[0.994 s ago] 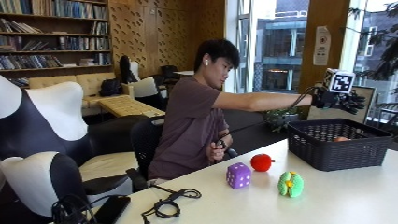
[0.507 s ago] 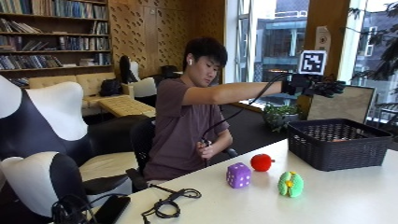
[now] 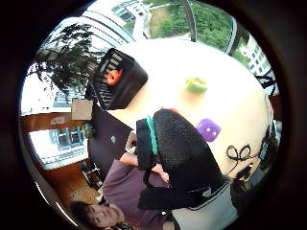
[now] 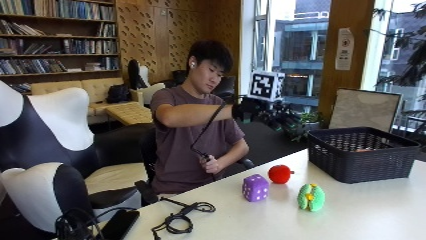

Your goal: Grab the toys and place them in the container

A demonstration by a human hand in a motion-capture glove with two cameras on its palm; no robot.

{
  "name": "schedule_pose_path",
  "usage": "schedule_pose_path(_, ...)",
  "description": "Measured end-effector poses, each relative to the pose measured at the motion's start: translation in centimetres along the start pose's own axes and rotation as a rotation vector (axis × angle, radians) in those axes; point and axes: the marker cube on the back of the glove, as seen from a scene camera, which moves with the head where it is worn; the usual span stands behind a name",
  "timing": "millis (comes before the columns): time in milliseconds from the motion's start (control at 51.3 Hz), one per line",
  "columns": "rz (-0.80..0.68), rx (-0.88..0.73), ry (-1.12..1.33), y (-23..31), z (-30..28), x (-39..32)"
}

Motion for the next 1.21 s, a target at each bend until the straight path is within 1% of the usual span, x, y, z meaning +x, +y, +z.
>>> schedule_pose_path(97,-0.002,-0.035,-0.018,1.1,6.5,1.2)
schedule_pose_path(253,-0.112,-0.156,-0.106,3.5,18.1,-1.7)
schedule_pose_path(312,-0.14,-0.182,-0.129,4.0,21.3,-2.4)
schedule_pose_path(351,-0.154,-0.156,-0.143,4.1,22.8,-2.7)
schedule_pose_path(448,-0.166,0.08,-0.157,3.7,24.1,-3.2)
schedule_pose_path(526,-0.144,0.182,-0.123,3.1,24.8,-3.6)
schedule_pose_path(604,-0.179,0.255,-0.143,2.3,25.3,-3.7)
schedule_pose_path(663,-0.166,0.313,-0.158,1.8,25.6,-4.0)
schedule_pose_path(760,-0.155,0.365,-0.171,0.8,25.6,-4.5)
schedule_pose_path(799,-0.159,0.354,-0.18,0.2,25.3,-4.4)
schedule_pose_path(936,-0.165,0.223,-0.209,-1.1,23.8,-4.7)
schedule_pose_path(1033,-0.178,0.193,-0.229,-1.8,20.0,-5.3)
schedule_pose_path(1209,-0.207,0.266,-0.194,-3.5,9.5,-7.0)
